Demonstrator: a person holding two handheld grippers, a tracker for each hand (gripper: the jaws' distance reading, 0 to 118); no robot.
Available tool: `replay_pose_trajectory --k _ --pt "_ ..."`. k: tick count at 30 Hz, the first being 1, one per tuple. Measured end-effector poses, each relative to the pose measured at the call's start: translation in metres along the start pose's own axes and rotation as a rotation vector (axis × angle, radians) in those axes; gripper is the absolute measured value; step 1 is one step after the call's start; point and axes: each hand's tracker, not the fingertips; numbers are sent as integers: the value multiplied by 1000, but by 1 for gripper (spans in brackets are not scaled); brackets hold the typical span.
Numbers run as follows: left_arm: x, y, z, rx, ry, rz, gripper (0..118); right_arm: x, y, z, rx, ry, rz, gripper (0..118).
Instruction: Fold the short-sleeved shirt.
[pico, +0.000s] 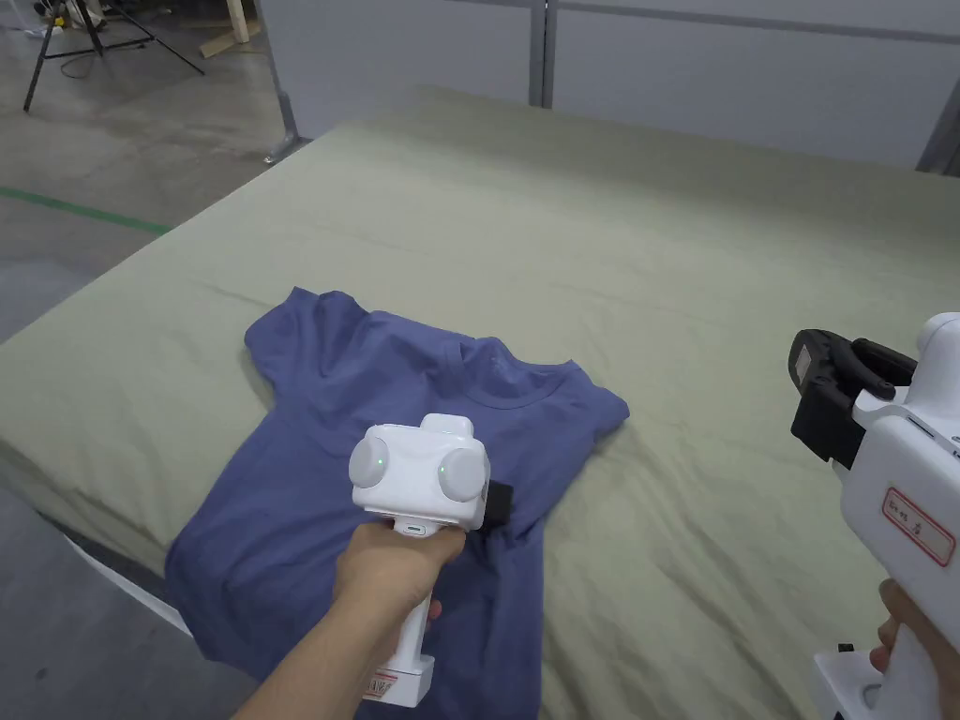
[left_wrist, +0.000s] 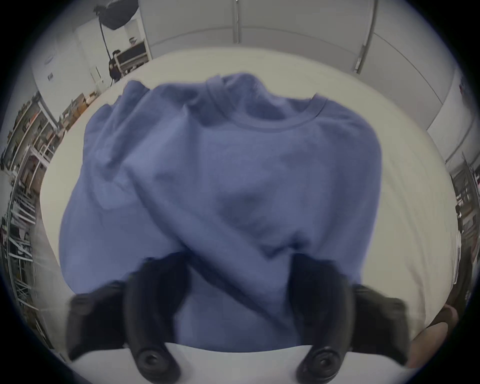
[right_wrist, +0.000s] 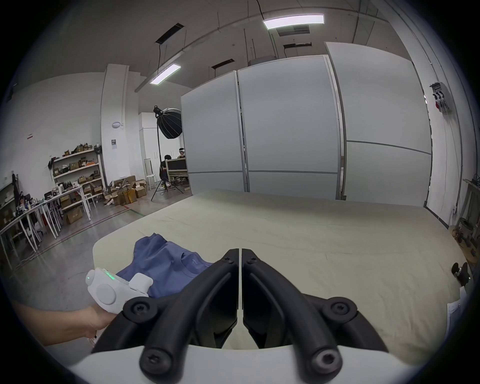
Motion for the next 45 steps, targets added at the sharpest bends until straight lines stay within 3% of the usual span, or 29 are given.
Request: replay_pose_trajectory --k 1,2,3,4,10,13,16,19,23,30,35,37,42,45 --pt "2 0 7 21 6 0 60 2 -1 0 0 -1 -5 4" --pt "-7 14 -9 -39 3 5 27 4 -1 0 0 -1 -10 4" --pt "-9 17 -9 -31 30 -13 9 5 -1 1 0 -5 -14 4" --pt "-12 20 -9 -22 42 -36 6 7 -1 3 0 -7 -18 4" --pt "-2 19 18 48 -52 17 6 18 -1 11 3 -31 -25 4" --pt "22 26 27 64 -37 -78 6 27 3 20 13 -50 -48 4" --pt "39 35 35 86 -133 -1 5 37 7 36 35 -76 -53 4" --pt "81 45 41 121 -125 -142 5 50 12 57 53 -110 -48 4" --pt "162 46 74 178 -274 -180 5 74 16 97 86 -181 -63 4" --pt "381 46 98 216 -514 -501 5 116 30 193 136 -387 -24 4" --pt "490 -13 130 195 -635 -708 5 143 26 240 125 -496 -7 4" --pt "519 -34 121 143 -617 -754 5 152 21 251 119 -527 -13 4" --pt "533 -73 102 56 -592 -767 5 165 15 267 112 -564 -22 4" --pt "516 -71 96 -12 -639 -654 6 167 14 270 118 -570 -31 4"
